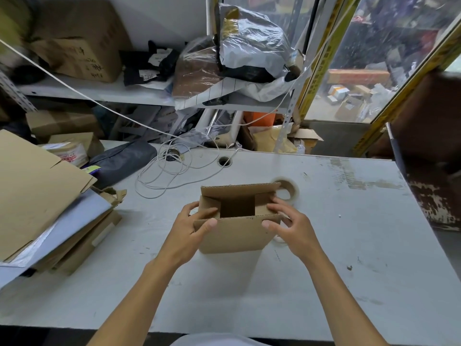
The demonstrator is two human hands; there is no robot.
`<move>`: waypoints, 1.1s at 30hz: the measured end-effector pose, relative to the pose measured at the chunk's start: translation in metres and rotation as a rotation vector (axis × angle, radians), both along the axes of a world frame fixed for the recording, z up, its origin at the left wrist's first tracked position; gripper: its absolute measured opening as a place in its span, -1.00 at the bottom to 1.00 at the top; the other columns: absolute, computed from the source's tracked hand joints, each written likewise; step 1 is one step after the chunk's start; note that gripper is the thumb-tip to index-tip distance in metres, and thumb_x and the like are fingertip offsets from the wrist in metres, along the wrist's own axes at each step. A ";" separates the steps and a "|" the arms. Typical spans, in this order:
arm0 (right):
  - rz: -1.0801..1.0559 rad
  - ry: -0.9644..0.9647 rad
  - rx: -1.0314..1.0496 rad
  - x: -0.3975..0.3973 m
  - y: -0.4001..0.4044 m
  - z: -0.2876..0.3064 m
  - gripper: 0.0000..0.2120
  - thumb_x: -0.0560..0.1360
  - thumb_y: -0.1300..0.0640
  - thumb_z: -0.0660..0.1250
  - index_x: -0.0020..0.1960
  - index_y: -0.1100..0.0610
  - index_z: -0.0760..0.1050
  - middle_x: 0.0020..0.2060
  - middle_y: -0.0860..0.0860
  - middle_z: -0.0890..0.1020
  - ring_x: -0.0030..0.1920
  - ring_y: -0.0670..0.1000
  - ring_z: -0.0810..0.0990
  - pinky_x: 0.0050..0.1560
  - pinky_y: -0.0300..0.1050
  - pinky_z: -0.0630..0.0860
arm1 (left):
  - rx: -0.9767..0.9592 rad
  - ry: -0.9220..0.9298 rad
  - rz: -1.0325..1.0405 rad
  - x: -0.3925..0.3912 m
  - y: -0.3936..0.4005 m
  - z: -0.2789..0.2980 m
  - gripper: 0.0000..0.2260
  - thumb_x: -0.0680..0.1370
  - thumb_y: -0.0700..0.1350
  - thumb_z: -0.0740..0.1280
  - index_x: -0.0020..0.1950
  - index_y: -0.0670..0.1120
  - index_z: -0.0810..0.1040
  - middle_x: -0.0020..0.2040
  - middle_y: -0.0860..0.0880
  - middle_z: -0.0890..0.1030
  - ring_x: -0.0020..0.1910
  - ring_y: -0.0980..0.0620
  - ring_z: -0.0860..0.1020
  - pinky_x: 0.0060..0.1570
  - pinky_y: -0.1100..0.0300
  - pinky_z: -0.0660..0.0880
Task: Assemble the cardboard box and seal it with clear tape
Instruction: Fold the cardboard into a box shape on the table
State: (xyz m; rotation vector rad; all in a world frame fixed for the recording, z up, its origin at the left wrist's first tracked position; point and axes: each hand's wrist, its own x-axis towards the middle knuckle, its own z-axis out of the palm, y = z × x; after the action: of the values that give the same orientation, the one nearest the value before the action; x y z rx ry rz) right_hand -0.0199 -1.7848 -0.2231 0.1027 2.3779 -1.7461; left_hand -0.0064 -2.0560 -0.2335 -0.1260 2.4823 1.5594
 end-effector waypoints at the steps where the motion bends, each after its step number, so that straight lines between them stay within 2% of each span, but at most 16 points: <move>1: -0.009 -0.002 -0.003 -0.001 0.002 0.000 -0.60 0.38 0.09 0.56 0.18 -0.12 0.59 0.41 -0.16 0.46 0.37 -0.10 0.46 0.14 -0.45 0.45 | 0.010 0.000 0.019 -0.001 0.000 0.000 -0.44 0.35 0.44 0.25 0.24 0.21 0.60 0.42 0.18 0.30 0.38 0.02 0.39 0.23 0.09 0.46; 4: 0.009 0.011 0.014 -0.007 0.002 -0.001 -0.55 0.40 0.10 0.55 0.24 -0.15 0.54 0.32 -0.19 0.53 0.33 -0.08 0.51 0.19 -0.38 0.47 | -0.058 0.040 0.032 -0.007 0.003 0.000 -0.47 0.37 0.37 0.36 0.25 0.15 0.53 0.45 0.11 0.25 0.42 0.00 0.33 0.32 -0.02 0.42; 6: 0.024 0.029 0.019 -0.010 -0.001 -0.003 -0.38 0.40 0.18 0.55 0.35 -0.19 0.43 0.24 -0.23 0.55 0.28 -0.16 0.52 0.28 -0.26 0.46 | -0.101 0.092 0.065 -0.010 0.007 0.001 -0.39 0.38 0.19 0.50 0.33 0.11 0.31 0.46 0.06 0.20 0.41 -0.04 0.31 0.37 -0.08 0.38; 9: 0.013 0.005 0.002 -0.016 -0.004 -0.005 -0.08 0.39 0.24 0.55 0.56 -0.14 0.13 0.20 -0.20 0.47 0.22 -0.13 0.50 0.23 -0.23 0.47 | -0.088 0.133 0.073 -0.016 0.005 0.005 -0.16 0.37 -0.01 0.58 0.41 0.24 0.07 0.51 0.05 0.06 0.43 -0.08 0.26 0.39 -0.08 0.35; 11: 0.032 -0.038 0.007 -0.019 -0.004 -0.004 -0.02 0.40 0.23 0.55 0.58 -0.16 0.04 0.19 -0.14 0.39 0.20 -0.08 0.47 0.19 -0.17 0.49 | -0.072 0.145 -0.009 -0.020 0.002 0.008 -0.20 0.40 -0.08 0.56 0.40 0.38 0.14 0.57 0.03 0.01 0.50 0.05 0.16 0.43 0.02 0.24; 13: 0.069 -0.045 0.049 -0.023 -0.003 -0.004 -0.11 0.41 0.20 0.54 0.55 -0.17 0.14 0.23 -0.08 0.32 0.22 -0.06 0.44 0.23 -0.12 0.48 | -0.076 0.170 -0.058 -0.019 0.002 0.010 -0.39 0.45 -0.14 0.51 0.27 0.40 0.32 0.57 0.03 0.06 0.47 0.19 0.13 0.41 0.11 0.20; 15: 0.106 -0.010 0.078 -0.024 -0.003 -0.006 -0.33 0.44 0.18 0.51 0.45 -0.14 0.34 0.34 -0.08 0.26 0.32 -0.01 0.40 0.33 -0.05 0.45 | -0.087 0.192 -0.043 -0.016 0.006 0.007 -0.60 0.49 -0.14 0.48 0.14 0.30 0.48 0.55 0.05 0.16 0.44 0.17 0.21 0.39 0.09 0.26; 17: 0.143 0.017 0.106 -0.022 -0.004 -0.010 -0.47 0.50 0.15 0.45 0.41 -0.10 0.42 0.45 -0.15 0.21 0.41 -0.05 0.33 0.39 -0.08 0.38 | -0.076 0.187 -0.002 -0.010 0.010 0.002 -0.72 0.47 -0.10 0.49 0.11 0.18 0.59 0.53 0.07 0.21 0.41 0.15 0.28 0.36 0.10 0.31; 19: 0.172 0.028 0.147 -0.018 -0.005 -0.015 -0.51 0.56 0.11 0.39 0.45 -0.09 0.38 0.51 -0.21 0.15 0.45 -0.12 0.24 0.40 -0.13 0.31 | -0.041 0.176 0.059 -0.006 0.016 -0.001 -0.66 0.41 -0.08 0.56 0.14 0.12 0.63 0.52 0.12 0.21 0.38 0.18 0.30 0.29 0.26 0.31; 21: 0.203 0.019 0.148 -0.016 -0.005 -0.017 -0.52 0.60 0.07 0.31 0.48 -0.13 0.31 0.53 -0.26 0.04 0.50 -0.21 0.09 0.46 -0.17 0.20 | -0.031 0.158 0.093 -0.004 0.025 -0.001 -0.55 0.32 -0.05 0.62 0.17 0.13 0.64 0.52 0.15 0.16 0.42 0.19 0.22 0.24 0.37 0.24; 24: 0.260 0.011 0.162 -0.014 -0.005 -0.020 -0.52 0.64 0.02 0.22 0.51 -0.21 0.20 0.53 -0.35 -0.11 0.47 -0.42 -0.12 0.45 -0.28 -0.01 | -0.048 0.155 0.075 -0.005 0.036 -0.002 -0.44 0.23 0.01 0.66 0.20 0.17 0.64 0.56 0.15 0.04 0.43 0.28 0.13 0.30 0.36 0.20; 26: 0.275 0.006 0.168 -0.014 -0.003 -0.020 -0.53 0.65 -0.01 0.19 0.52 -0.25 0.19 0.54 -0.36 -0.14 0.49 -0.40 -0.13 0.45 -0.28 -0.02 | -0.052 0.154 0.084 -0.007 0.040 -0.003 -0.44 0.22 0.01 0.66 0.19 0.19 0.64 0.57 0.17 0.00 0.40 0.41 0.12 0.28 0.42 0.20; 28: 0.294 0.001 0.155 -0.015 0.001 -0.019 -0.53 0.65 -0.01 0.20 0.51 -0.26 0.21 0.55 -0.35 -0.10 0.51 -0.35 -0.07 0.44 -0.31 0.03 | -0.055 0.157 0.099 -0.008 0.042 -0.001 -0.47 0.22 0.01 0.65 0.17 0.18 0.65 0.57 0.18 0.02 0.41 0.36 0.14 0.30 0.39 0.22; 30: 0.231 -0.022 0.043 -0.021 0.009 -0.019 -0.56 0.64 0.05 0.21 0.49 -0.22 0.29 0.54 -0.28 0.14 0.49 -0.32 0.13 0.36 -0.42 0.18 | -0.063 0.148 0.099 -0.009 0.042 0.000 -0.49 0.25 -0.02 0.64 0.18 0.16 0.66 0.56 0.17 0.06 0.43 0.29 0.15 0.27 0.45 0.19; 32: 0.061 -0.025 0.003 -0.031 0.027 -0.027 -0.60 0.64 0.14 0.22 0.44 -0.12 0.39 0.38 -0.16 0.46 0.37 -0.22 0.41 0.26 -0.41 0.38 | -0.071 0.138 0.084 -0.010 0.041 0.000 -0.50 0.27 -0.06 0.63 0.18 0.16 0.65 0.55 0.16 0.09 0.39 0.42 0.14 0.18 0.56 0.14; 33: -0.014 0.007 0.109 -0.039 0.037 -0.034 -0.62 0.62 0.19 0.24 0.41 -0.05 0.44 0.32 -0.10 0.53 0.33 -0.13 0.47 0.27 -0.32 0.42 | -0.072 0.138 0.077 -0.010 0.041 0.000 -0.50 0.27 -0.06 0.63 0.18 0.17 0.65 0.55 0.16 0.10 0.35 0.51 0.13 0.16 0.58 0.13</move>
State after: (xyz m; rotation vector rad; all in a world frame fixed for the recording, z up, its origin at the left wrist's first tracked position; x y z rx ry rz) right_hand -0.0584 -1.7474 -0.2575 0.1293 2.4824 -1.6248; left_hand -0.0168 -2.0150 -0.2337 -0.1303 2.6706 1.5579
